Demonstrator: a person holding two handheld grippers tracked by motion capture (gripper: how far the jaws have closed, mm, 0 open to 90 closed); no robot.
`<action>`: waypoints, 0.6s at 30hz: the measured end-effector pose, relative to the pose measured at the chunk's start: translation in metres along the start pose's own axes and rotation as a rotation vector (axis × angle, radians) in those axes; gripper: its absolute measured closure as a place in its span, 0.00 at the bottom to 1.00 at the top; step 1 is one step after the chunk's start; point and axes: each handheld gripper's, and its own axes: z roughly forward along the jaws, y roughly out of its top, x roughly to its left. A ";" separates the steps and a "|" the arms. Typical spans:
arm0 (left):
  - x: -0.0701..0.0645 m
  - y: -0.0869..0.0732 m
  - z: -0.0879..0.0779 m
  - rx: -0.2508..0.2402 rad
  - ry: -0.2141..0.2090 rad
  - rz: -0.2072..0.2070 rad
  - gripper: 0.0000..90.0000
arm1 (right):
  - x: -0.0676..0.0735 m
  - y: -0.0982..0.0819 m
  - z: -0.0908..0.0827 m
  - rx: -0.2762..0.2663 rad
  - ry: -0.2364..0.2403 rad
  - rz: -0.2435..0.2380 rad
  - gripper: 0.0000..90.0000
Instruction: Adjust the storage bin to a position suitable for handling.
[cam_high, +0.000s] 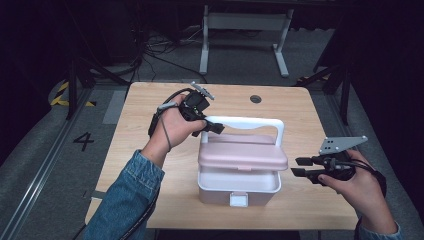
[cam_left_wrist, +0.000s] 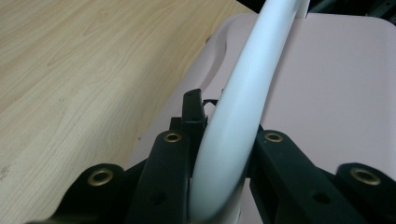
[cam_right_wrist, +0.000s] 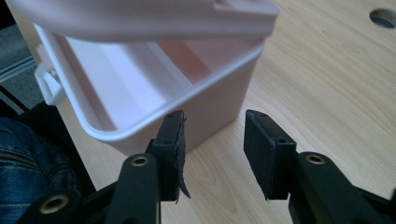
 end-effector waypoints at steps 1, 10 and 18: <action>0.000 0.000 0.000 0.003 0.001 0.001 0.90 | 0.001 0.001 0.000 -0.010 0.003 -0.006 0.67; 0.000 0.001 0.000 0.007 0.000 -0.003 0.90 | 0.010 0.009 0.015 -0.096 0.111 -0.016 0.87; 0.001 0.000 0.000 0.003 -0.001 -0.002 0.90 | 0.015 0.011 0.028 -0.151 0.191 -0.056 1.00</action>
